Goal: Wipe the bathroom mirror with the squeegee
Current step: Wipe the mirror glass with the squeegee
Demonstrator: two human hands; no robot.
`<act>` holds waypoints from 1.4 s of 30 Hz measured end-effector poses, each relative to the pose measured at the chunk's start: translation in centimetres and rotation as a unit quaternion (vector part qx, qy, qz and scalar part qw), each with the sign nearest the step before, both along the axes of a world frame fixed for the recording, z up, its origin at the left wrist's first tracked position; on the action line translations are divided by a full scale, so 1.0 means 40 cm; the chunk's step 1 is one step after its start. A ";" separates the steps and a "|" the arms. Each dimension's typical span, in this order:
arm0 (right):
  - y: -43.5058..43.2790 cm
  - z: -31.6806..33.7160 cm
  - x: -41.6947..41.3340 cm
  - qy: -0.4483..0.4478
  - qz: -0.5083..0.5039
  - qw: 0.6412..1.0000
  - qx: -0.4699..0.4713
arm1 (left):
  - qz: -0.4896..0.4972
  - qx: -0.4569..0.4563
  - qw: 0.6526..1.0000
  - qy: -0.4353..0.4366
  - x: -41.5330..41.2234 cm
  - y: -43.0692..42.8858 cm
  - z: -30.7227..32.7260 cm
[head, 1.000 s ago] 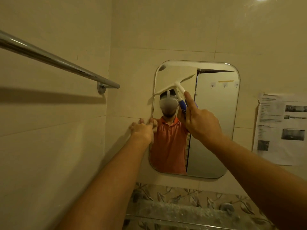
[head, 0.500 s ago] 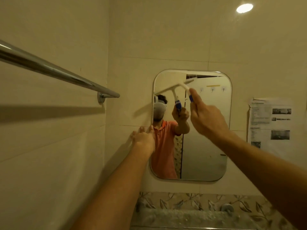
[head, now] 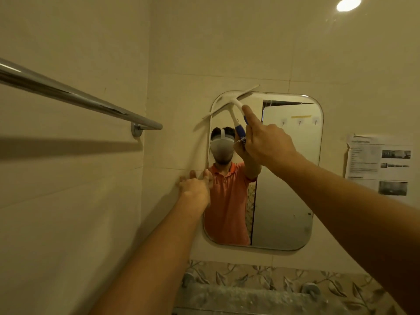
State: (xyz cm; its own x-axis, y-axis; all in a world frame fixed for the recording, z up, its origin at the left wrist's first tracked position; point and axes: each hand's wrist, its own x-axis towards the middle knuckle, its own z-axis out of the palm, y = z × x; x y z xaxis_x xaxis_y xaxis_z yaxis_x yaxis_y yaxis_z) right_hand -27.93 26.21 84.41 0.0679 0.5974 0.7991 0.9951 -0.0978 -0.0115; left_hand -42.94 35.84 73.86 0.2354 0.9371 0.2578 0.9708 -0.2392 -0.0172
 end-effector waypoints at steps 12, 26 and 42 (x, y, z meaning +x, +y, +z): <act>-0.118 -0.237 0.074 0.052 -0.028 0.995 -0.081 | 0.004 -0.011 1.000 0.010 0.001 -0.031 0.000; -0.030 0.087 -0.055 0.000 0.027 1.000 0.012 | -0.007 -0.008 1.000 -0.011 -0.001 -0.011 -0.005; -0.119 -0.196 0.077 0.048 -0.021 0.996 -0.071 | 0.000 -0.004 1.000 0.000 -0.005 -0.011 -0.007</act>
